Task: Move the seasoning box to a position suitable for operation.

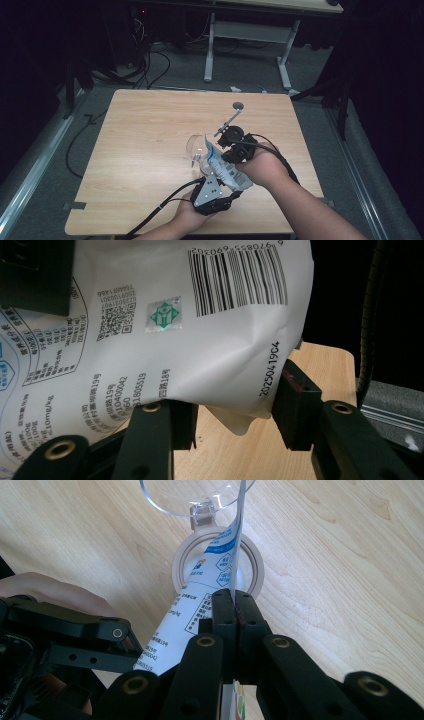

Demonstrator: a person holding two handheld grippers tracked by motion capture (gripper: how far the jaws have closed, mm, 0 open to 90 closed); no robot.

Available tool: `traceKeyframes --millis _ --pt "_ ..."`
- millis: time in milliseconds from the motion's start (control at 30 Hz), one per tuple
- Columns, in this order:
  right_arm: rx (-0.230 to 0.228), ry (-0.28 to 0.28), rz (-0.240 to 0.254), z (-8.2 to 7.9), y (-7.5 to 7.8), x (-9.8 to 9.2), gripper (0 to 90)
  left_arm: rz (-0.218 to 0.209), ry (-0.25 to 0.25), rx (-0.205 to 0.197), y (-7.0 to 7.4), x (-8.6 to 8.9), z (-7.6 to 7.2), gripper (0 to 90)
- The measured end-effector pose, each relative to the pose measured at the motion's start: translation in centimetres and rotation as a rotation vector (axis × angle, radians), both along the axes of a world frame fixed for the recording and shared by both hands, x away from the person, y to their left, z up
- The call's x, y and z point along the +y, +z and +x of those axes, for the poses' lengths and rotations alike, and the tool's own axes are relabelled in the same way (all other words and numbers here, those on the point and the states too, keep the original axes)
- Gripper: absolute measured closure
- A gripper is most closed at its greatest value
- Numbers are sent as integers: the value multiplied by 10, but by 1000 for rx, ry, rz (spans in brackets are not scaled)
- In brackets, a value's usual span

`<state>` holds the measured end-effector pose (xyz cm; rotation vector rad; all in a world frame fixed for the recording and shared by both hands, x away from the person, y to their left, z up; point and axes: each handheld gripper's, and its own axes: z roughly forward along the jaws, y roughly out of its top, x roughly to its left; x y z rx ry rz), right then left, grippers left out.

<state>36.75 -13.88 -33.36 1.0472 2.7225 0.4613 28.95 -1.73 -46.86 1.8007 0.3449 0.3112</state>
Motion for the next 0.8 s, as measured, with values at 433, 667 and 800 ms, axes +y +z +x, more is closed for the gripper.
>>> traceKeyframes --millis 433,667,800 --pt "0 1 3 1 0 0 900 -11 -1 3 1 0 0 577" --pt "-1 -1 2 1 2 1 900 -12 0 1 2 0 0 574" --pt "-1 -1 1 1 2 1 900 -12 -1 1 2 0 0 573"
